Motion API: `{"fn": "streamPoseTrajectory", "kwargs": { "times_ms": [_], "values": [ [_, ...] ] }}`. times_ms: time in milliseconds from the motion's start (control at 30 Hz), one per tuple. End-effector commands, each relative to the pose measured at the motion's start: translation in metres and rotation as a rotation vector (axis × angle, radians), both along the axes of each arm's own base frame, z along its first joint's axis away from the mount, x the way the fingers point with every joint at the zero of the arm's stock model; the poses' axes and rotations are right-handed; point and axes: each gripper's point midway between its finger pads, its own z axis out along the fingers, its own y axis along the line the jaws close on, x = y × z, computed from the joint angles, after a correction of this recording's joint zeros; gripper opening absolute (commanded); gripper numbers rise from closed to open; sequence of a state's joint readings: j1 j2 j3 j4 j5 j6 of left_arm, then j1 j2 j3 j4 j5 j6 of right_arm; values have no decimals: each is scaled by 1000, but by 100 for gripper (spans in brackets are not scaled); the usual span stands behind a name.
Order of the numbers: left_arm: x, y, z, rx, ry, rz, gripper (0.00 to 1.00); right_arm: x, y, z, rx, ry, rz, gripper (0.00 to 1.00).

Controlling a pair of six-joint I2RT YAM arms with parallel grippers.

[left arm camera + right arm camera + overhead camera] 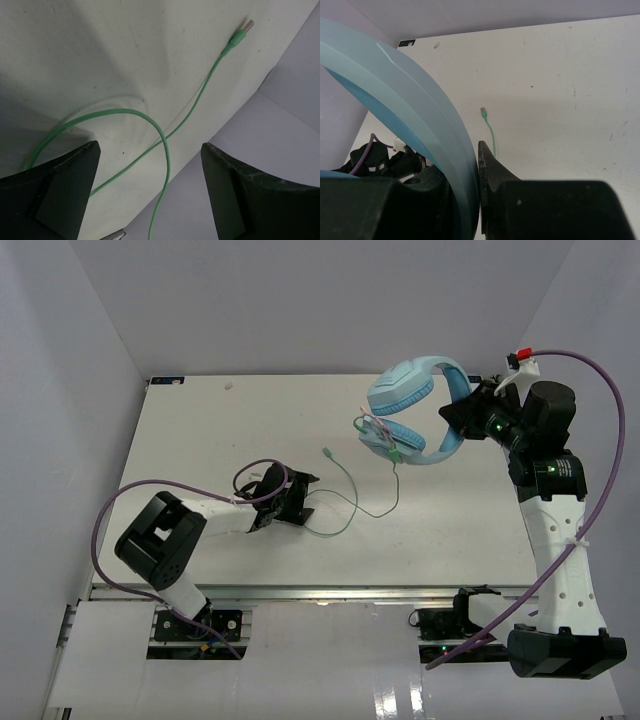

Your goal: Wrap the headphones

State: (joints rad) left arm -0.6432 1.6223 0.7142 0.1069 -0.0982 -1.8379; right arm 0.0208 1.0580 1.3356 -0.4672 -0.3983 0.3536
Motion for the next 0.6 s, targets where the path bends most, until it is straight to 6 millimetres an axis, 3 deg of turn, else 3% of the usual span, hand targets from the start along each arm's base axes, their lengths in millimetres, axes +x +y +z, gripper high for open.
{"fn": "streamPoseTrajectory", "kwargs": {
  "times_ms": [0, 233, 400, 500, 567],
  "values": [
    [16, -9, 12, -58, 14, 11, 88, -9, 6, 28, 32, -109, 37, 8],
    [14, -15, -12, -11, 139, -13, 72, -15, 10, 31, 44, -120, 63, 8],
    [25, -21, -12, -24, 121, -14, 32, -23, 13, 41, 46, -153, 80, 8],
    [25, -26, -14, -35, 133, -41, 13, -28, 12, 49, 43, -178, 81, 8],
    [30, -25, -11, -44, 111, -43, 8, -32, 11, 57, 36, -201, 78, 8]
  ]
}}
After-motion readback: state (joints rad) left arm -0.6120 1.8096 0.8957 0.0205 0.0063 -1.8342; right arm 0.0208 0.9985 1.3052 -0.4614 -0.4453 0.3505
